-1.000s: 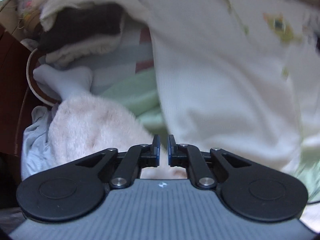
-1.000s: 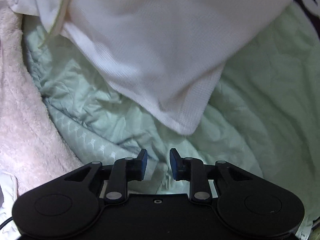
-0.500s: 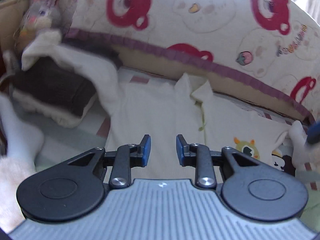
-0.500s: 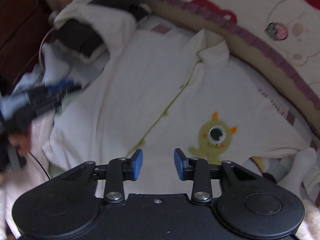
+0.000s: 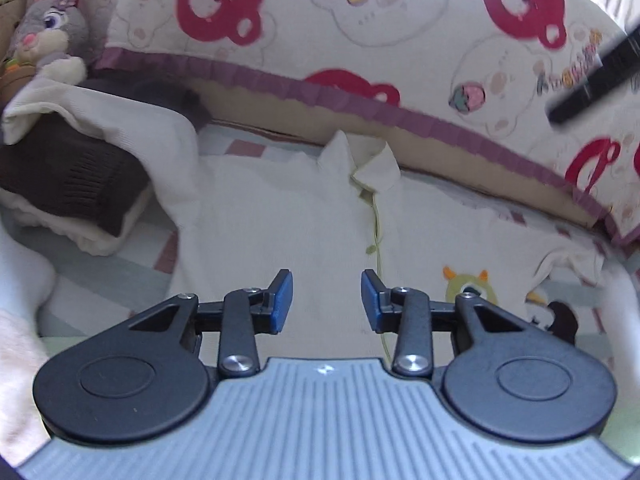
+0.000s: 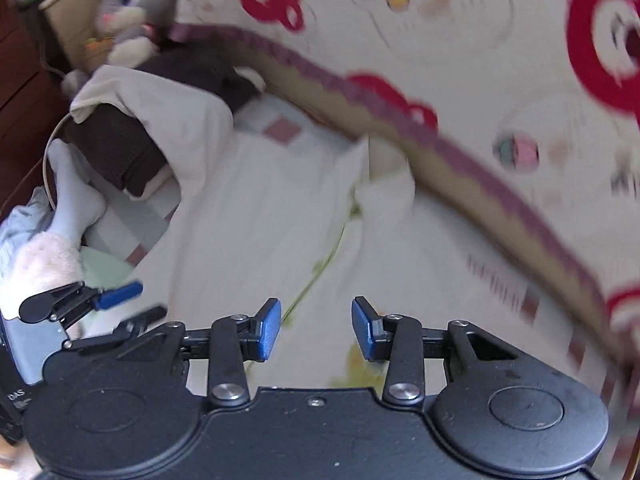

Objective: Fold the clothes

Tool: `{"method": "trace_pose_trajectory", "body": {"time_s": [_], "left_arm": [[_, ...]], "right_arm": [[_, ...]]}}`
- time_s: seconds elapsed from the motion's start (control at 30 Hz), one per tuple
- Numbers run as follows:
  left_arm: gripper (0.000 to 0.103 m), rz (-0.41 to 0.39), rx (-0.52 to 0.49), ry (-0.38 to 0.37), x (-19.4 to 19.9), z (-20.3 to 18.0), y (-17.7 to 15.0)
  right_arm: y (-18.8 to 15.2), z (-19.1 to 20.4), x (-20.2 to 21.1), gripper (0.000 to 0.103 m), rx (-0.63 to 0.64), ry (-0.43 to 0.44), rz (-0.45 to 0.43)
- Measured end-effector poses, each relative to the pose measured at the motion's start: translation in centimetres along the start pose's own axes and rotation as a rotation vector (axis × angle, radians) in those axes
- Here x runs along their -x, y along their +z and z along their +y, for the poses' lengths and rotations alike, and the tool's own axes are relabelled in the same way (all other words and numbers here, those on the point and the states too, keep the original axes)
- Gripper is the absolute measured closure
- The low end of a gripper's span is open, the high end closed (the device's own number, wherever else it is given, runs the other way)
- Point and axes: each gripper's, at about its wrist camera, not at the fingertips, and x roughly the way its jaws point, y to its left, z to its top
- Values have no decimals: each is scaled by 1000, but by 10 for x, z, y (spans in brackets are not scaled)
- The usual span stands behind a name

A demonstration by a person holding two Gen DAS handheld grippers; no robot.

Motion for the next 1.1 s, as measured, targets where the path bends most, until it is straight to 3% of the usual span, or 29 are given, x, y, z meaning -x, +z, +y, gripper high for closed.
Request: {"method": "trace_pose_trajectory", "body": {"time_s": [0.2, 0.3, 0.53, 0.7, 0.8, 0.9, 0.97, 1.0, 1.1], "left_arm": [[62, -10, -95, -39, -44, -41, -21], [55, 26, -116, -69, -74, -51, -15], [52, 133, -95, -11, -179, -52, 21], [52, 154, -93, 1, -238, -54, 41], [52, 131, -101, 35, -255, -54, 46], [52, 105, -16, 59, -252, -41, 44], [52, 84, 30, 65, -244, -31, 38], [52, 78, 41, 79, -240, -28, 35], [52, 69, 45, 106, -232, -15, 30]], "right_arm": [[-41, -111, -33, 60, 21, -38, -152], [-59, -170, -72, 60, 31, -36, -119], [-79, -265, -202, 60, -79, 25, -108], [-83, -274, -251, 60, -94, -59, -143], [-77, -276, -261, 58, -123, -3, -172], [-74, -276, -279, 35, -140, 44, -150], [-76, -273, -289, 30, -146, 40, -138], [-77, -269, -288, 32, -144, 32, -157], [-77, -259, -286, 97, -136, 2, -203]]}}
